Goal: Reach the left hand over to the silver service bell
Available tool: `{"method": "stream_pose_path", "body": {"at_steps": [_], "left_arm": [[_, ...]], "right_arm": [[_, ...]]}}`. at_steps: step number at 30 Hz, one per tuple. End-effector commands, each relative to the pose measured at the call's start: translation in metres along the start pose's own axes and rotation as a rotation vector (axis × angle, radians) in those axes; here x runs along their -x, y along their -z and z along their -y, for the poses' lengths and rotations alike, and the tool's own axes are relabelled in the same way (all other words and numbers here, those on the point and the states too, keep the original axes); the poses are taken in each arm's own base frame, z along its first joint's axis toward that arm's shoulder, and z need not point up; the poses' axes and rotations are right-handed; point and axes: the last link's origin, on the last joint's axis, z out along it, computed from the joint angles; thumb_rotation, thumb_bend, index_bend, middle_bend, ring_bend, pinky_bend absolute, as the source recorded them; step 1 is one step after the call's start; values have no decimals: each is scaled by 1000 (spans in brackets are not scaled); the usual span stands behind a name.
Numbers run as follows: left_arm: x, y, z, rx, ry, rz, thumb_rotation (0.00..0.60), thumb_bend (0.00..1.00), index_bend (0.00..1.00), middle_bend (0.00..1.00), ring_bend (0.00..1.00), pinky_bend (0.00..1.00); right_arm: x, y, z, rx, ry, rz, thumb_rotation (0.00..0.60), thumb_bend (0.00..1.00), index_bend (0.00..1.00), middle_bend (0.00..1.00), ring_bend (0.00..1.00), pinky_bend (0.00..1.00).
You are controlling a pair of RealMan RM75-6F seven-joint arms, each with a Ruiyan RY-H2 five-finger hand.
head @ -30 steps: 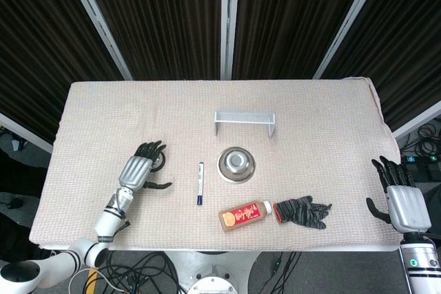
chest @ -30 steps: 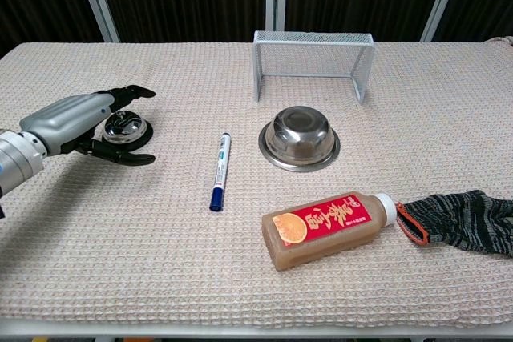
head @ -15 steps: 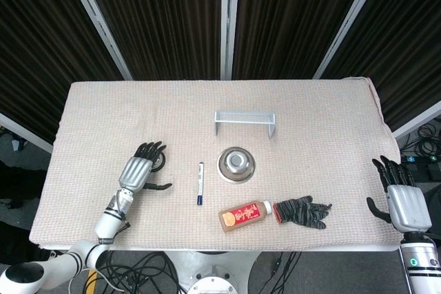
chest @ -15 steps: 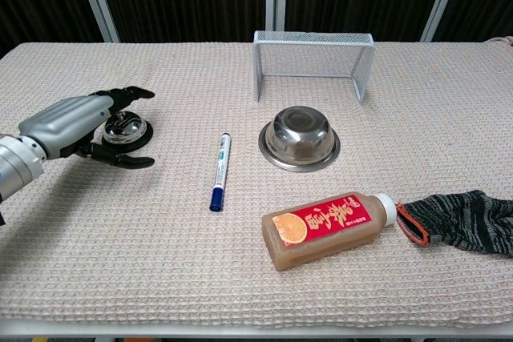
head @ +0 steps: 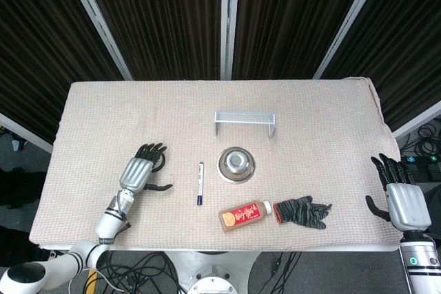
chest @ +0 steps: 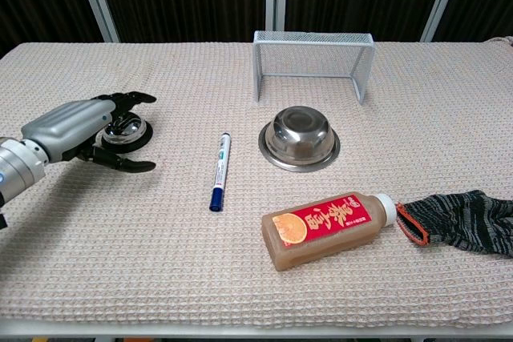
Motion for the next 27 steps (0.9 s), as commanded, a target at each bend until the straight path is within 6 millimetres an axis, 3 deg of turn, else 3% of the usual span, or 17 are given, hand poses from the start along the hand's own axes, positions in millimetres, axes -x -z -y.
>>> {"method": "stream_pose_path", "body": {"at_steps": [1, 8, 17, 27], "left_arm": [[-2, 0, 0, -2, 4, -8, 283, 0, 0, 0, 0, 0], [17, 11, 7, -35, -2, 63, 282, 0, 0, 0, 0, 0], [-4, 1, -2, 6, 4, -38, 282, 0, 0, 0, 0, 0], [20, 13, 12, -39, -28, 92, 281, 0, 0, 0, 0, 0]], "right_arm": [[1, 0, 1, -3, 0, 4, 600, 268, 0, 0, 0, 0], [1, 0, -1, 5, 1, 7, 600, 270, 0, 0, 0, 0], [1, 0, -2, 6, -3, 6, 600, 268, 0, 0, 0, 0], [0, 0, -3, 11, -5, 3, 600, 270, 0, 0, 0, 0]]}}
